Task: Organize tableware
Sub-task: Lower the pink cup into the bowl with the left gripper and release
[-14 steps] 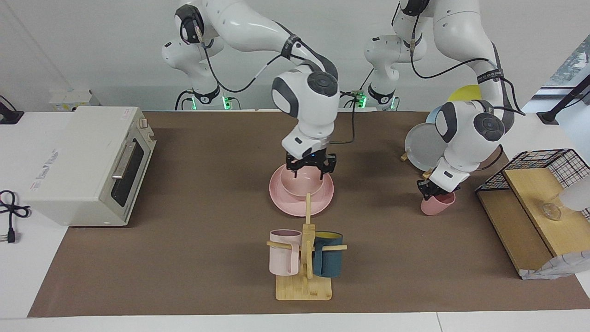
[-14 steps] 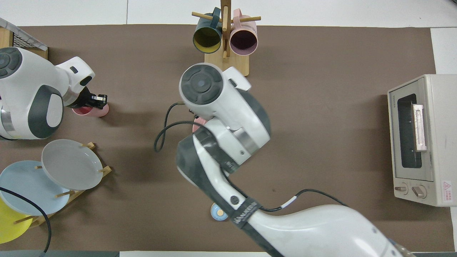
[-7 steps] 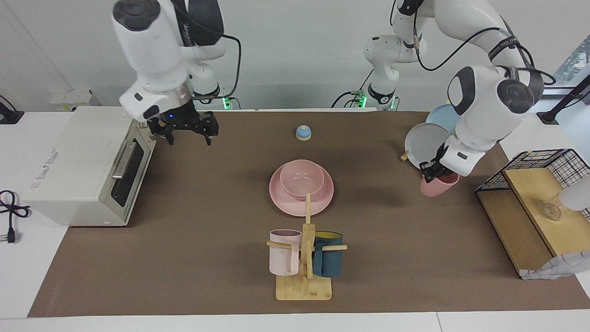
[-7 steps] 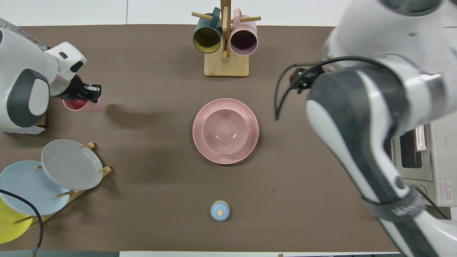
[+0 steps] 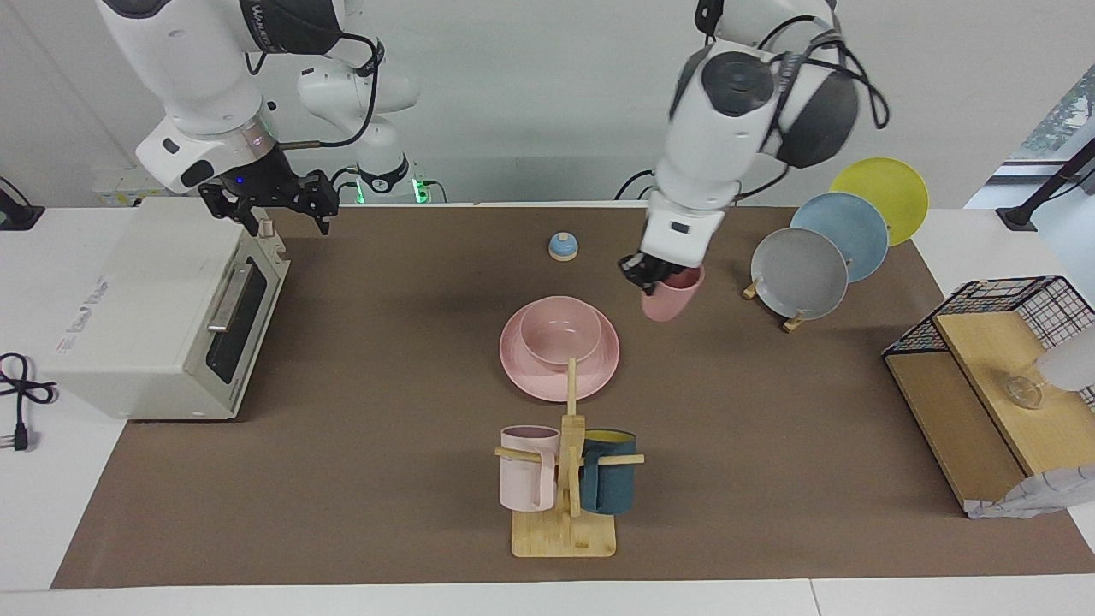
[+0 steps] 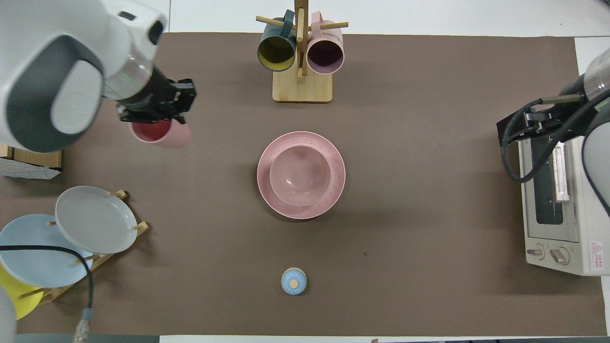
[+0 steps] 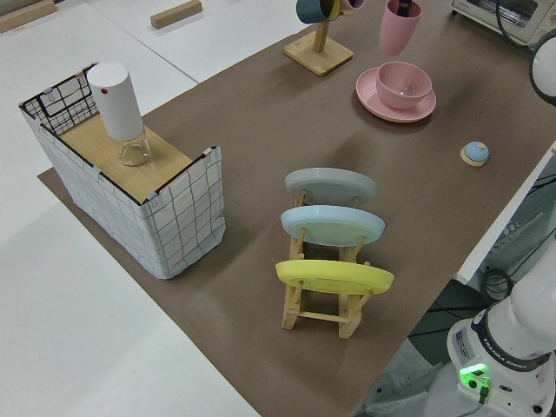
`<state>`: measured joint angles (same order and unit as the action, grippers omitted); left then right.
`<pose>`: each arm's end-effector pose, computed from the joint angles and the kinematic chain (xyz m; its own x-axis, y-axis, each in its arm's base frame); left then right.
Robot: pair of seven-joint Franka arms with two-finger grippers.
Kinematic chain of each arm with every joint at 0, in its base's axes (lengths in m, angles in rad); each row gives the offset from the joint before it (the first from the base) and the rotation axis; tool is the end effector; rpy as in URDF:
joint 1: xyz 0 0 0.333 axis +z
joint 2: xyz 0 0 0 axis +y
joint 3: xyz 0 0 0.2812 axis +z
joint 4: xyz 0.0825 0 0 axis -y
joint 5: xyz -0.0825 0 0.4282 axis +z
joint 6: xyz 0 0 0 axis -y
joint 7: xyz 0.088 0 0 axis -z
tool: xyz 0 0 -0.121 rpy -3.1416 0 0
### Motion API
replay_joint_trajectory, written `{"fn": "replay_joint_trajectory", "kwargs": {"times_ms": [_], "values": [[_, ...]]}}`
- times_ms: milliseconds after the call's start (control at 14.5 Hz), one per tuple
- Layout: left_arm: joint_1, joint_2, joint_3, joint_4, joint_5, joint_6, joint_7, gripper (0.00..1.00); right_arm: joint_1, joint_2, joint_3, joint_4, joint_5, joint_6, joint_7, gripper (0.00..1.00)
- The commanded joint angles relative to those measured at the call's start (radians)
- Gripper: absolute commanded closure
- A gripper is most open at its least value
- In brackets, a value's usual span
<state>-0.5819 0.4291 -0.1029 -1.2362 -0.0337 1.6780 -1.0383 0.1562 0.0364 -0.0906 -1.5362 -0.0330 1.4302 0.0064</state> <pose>0.5598 -0.4454 0.4778 0.9326 0.3563 -0.0583 0.3592 -0.9318 0.0512 0.5899 0.0352 0.5606 0.9885 0.0535 -0.1414 0.0593 -0.9975 0.0372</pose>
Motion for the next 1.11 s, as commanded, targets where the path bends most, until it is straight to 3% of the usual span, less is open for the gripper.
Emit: {"fn": "replay_joint_trajectory", "kwargs": {"times_ms": [0,622,1037], "values": [[-0.039,0.008,0.019,-0.095,0.003,0.094,-0.046,1.00,-0.023,-0.064,0.003,-0.124,-0.002,0.098,-0.074,0.00],[-0.079,0.074,0.022,-0.215,0.024,0.270,-0.109,1.00,-0.044,-0.056,0.011,-0.125,-0.013,0.075,-0.077,0.00],[-0.082,0.092,0.020,-0.229,0.051,0.296,-0.100,1.00,-0.142,-0.058,0.100,-0.124,-0.015,0.072,-0.077,0.00]]}}
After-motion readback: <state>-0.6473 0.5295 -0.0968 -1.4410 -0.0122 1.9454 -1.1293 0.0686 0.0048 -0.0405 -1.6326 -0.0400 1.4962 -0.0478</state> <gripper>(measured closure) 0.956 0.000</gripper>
